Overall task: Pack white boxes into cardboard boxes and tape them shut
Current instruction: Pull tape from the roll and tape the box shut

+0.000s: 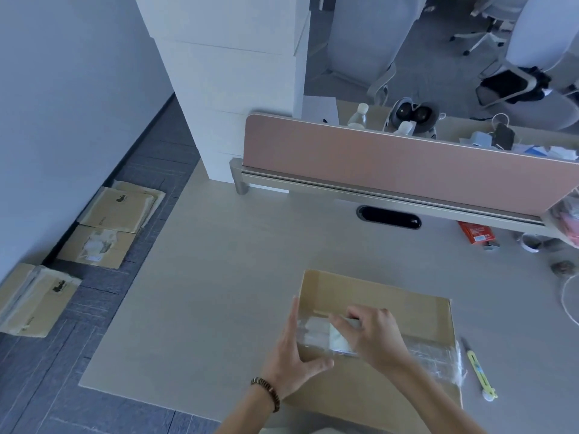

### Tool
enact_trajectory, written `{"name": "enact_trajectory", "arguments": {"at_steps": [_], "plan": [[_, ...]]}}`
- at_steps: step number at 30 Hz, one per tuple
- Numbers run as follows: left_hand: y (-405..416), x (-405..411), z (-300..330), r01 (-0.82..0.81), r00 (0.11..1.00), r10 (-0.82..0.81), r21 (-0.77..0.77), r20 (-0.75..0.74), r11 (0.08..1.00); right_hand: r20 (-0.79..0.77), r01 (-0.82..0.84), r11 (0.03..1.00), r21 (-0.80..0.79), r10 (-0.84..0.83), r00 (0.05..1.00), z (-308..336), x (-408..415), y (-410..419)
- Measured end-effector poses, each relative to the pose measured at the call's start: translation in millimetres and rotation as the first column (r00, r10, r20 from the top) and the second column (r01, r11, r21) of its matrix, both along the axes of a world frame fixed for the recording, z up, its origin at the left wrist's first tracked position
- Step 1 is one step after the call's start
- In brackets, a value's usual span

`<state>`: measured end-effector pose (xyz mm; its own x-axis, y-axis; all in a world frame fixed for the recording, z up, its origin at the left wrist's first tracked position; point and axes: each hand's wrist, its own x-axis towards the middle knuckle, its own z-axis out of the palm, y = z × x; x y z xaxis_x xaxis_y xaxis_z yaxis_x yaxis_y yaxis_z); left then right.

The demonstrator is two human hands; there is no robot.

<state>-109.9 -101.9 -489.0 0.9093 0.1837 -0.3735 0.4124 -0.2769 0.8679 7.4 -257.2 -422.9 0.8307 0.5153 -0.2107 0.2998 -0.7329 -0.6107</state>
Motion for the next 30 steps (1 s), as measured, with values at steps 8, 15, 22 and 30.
{"name": "enact_trajectory", "arguments": {"at_steps": [8, 15, 22, 30], "plan": [[4.9, 4.2, 0.9, 0.068, 0.997, -0.070, 0.065, 0.032, 0.996, -0.433, 0.194, 0.951, 0.242, -0.073, 0.898, -7.0, 2.6, -32.1], [3.6, 3.3, -2.1, 0.034, 0.999, -0.034, 0.004, -0.009, 0.999, -0.090, -0.005, 1.000, -0.027, 0.003, 0.996, 13.4, 3.2, -43.2], [0.7, 4.3, 7.0, -0.007, 0.995, 0.009, 0.017, -0.099, 1.000, -0.277, 0.002, 0.980, 0.199, 0.054, 0.959, 11.0, 11.5, -75.5], [-4.1, 5.4, 11.7, -0.004, 0.993, 0.006, 0.020, -0.114, 1.000, 0.005, -0.024, 1.000, 0.015, 0.024, 1.000, 4.8, 25.7, -122.4]]}}
